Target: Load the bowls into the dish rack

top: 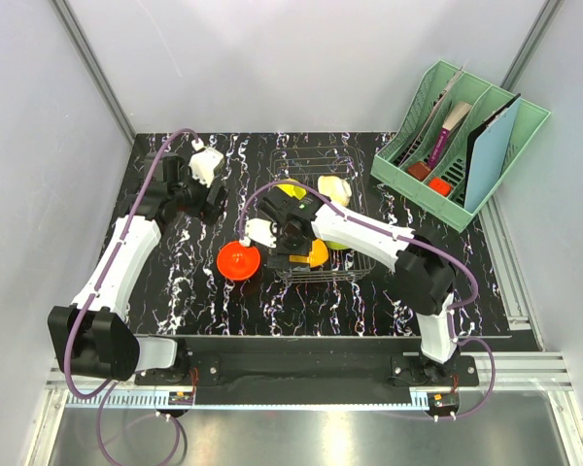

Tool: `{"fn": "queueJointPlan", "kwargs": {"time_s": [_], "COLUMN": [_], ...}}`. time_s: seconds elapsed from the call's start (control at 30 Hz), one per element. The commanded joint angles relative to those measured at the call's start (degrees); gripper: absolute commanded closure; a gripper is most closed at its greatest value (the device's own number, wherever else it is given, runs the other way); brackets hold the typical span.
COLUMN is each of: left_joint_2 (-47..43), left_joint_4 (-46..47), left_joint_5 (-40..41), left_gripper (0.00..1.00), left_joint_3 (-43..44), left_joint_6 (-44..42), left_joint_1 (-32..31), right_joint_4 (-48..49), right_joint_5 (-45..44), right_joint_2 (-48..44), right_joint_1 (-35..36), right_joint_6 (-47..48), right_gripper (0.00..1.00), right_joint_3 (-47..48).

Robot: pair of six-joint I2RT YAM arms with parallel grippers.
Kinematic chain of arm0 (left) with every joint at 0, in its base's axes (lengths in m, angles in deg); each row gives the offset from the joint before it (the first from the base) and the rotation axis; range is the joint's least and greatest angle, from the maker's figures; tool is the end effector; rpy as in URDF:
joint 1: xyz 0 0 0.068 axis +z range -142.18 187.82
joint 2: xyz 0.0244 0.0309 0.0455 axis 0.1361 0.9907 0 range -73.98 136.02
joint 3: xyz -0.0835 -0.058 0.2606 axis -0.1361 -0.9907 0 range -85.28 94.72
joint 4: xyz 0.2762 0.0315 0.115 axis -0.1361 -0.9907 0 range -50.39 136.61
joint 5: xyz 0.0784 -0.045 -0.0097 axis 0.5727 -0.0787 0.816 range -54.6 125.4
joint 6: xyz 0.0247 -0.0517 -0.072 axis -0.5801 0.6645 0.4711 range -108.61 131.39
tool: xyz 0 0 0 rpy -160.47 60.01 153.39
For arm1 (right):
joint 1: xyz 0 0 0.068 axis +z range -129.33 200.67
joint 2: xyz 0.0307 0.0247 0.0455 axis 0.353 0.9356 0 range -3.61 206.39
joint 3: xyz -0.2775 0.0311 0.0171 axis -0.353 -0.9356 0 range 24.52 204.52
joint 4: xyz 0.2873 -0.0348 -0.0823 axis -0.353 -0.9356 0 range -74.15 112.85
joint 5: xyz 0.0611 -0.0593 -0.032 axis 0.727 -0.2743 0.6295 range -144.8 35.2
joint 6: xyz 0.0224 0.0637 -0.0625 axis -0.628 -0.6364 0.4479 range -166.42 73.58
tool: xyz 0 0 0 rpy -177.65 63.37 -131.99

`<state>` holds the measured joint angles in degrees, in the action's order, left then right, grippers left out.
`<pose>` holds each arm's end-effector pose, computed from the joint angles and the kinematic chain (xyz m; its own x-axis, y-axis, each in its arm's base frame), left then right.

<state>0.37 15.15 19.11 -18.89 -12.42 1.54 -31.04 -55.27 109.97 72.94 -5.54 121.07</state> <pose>0.3527 -0.0622 0.2970 -0.4480 0.4392 -0.7787 0.5481 0.8231 0.1489 0.2890 0.3724 0.1873 0.0793 -0.9670 -0.2420 -0.9752 -0.0250 -0.2198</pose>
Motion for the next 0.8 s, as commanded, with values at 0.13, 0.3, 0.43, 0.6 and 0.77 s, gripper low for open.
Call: {"fn": "queueJointPlan", "kwargs": {"time_s": [0.13, 0.3, 0.43, 0.6, 0.77], "left_joint_2": [-0.17, -0.34, -0.43, -0.26, 0.01], "left_joint_4": [2.9, 2.9, 2.9, 2.9, 2.81], "left_joint_5": [-1.46, -1.37, -1.28, -1.28, -1.46], "left_gripper": [0.01, 0.01, 0.01, 0.01, 0.01], "left_joint_3": [1.29, 1.46, 1.37, 1.37, 1.99], "left_joint_6": [0.79, 0.79, 0.87, 0.87, 0.96], "left_joint_1": [0.22, 0.22, 0.22, 0.31, 0.31], "right_joint_4": [-7.11, -5.97, -4.66, -1.05, 2.47], "right_joint_5": [5.04, 3.64, 1.36, -4.18, -7.79], "right_joint_2": [1.91, 2.35, 2.7, 1.56, 2.7], "right_joint_1": [0.46, 0.38, 0.46, 0.73, 0.73], "right_joint_6": [-2.47, -3.44, -2.39, -1.42, -1.77], "right_gripper": [0.0, 0.0, 0.0, 0.0, 0.0], "right_joint_3": [0.48, 0.22, -1.8, -4.18, -5.41]}}
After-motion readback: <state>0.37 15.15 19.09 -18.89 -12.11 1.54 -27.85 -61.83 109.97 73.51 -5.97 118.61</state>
